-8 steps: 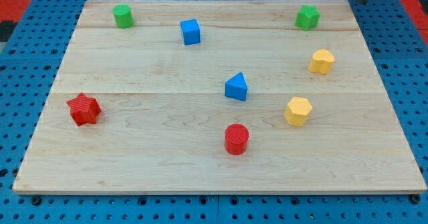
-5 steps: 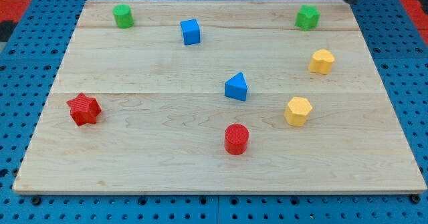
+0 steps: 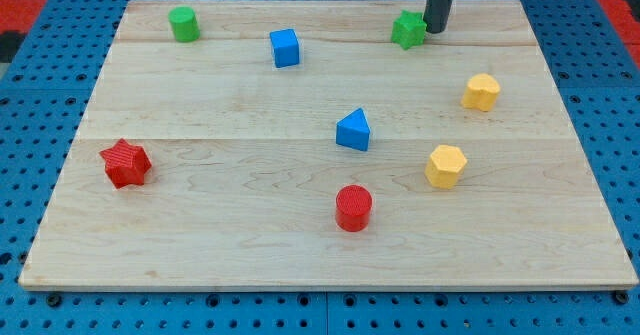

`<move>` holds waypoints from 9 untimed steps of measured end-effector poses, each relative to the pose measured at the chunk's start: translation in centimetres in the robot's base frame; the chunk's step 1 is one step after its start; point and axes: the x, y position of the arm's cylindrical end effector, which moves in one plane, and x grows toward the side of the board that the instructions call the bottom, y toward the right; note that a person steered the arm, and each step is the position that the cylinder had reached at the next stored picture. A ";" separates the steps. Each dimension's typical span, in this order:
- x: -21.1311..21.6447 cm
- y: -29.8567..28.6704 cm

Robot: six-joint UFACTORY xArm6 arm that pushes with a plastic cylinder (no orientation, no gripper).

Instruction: Move the green star to the bottom right of the green circle

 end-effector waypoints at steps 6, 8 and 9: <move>0.7 -4.9; 1.4 -21.0; 1.6 -24.1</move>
